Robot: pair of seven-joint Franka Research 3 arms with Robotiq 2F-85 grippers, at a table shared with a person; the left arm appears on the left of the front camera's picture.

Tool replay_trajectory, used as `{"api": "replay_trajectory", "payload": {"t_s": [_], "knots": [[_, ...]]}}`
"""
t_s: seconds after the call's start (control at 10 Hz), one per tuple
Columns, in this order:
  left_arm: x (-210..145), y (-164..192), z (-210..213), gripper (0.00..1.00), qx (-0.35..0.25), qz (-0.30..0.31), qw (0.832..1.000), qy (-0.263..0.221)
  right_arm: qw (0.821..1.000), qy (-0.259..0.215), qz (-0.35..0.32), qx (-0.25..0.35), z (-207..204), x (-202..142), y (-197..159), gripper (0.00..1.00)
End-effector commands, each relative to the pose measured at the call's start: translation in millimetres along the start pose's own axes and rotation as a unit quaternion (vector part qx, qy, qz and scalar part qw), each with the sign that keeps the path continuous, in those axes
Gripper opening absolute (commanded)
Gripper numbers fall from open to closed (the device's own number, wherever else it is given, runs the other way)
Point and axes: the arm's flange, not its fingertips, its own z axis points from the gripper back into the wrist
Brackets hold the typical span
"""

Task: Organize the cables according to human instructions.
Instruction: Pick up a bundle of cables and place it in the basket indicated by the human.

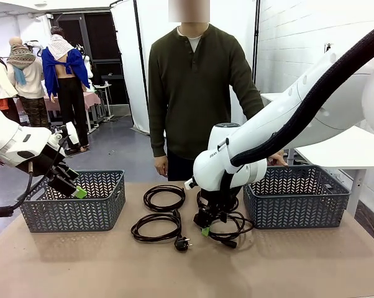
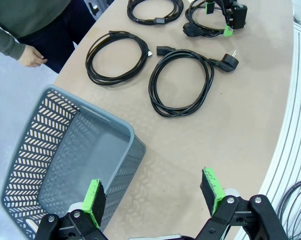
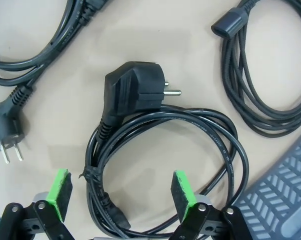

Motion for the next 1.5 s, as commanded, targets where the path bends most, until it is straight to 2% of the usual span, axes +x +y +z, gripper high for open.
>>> {"api": "replay_trajectory", "payload": {"t_s": [0.0,0.4,0.5,1.0,1.1,1.4], "knots": [[-4,-1,0,1.0,-0.003,0.003,1.0,-0.002,1.0,0.016,-0.01,-0.014,-5,13,0,1.0],[-4,-1,0,1.0,-0.003,0.003,1.0,-0.002,0.999,0.032,-0.011,-0.004,-17,12,2,1.0],[-4,-1,0,1.0,-0.003,0.003,1.0,-0.002,0.999,0.032,-0.013,0.0,-16,14,2,0.92],[-4,-1,0,1.0,-0.003,0.003,1.0,-0.002,1.0,0.025,-0.014,0.005,-8,25,3,0.12],[-4,-1,0,1.0,-0.003,0.003,1.0,-0.002,1.0,0.026,-0.015,0.009,-10,24,2,0.0],[-4,-1,0,1.0,-0.003,0.003,1.0,-0.002,0.999,0.029,-0.019,0.028,-13,22,1,0.0]]}}
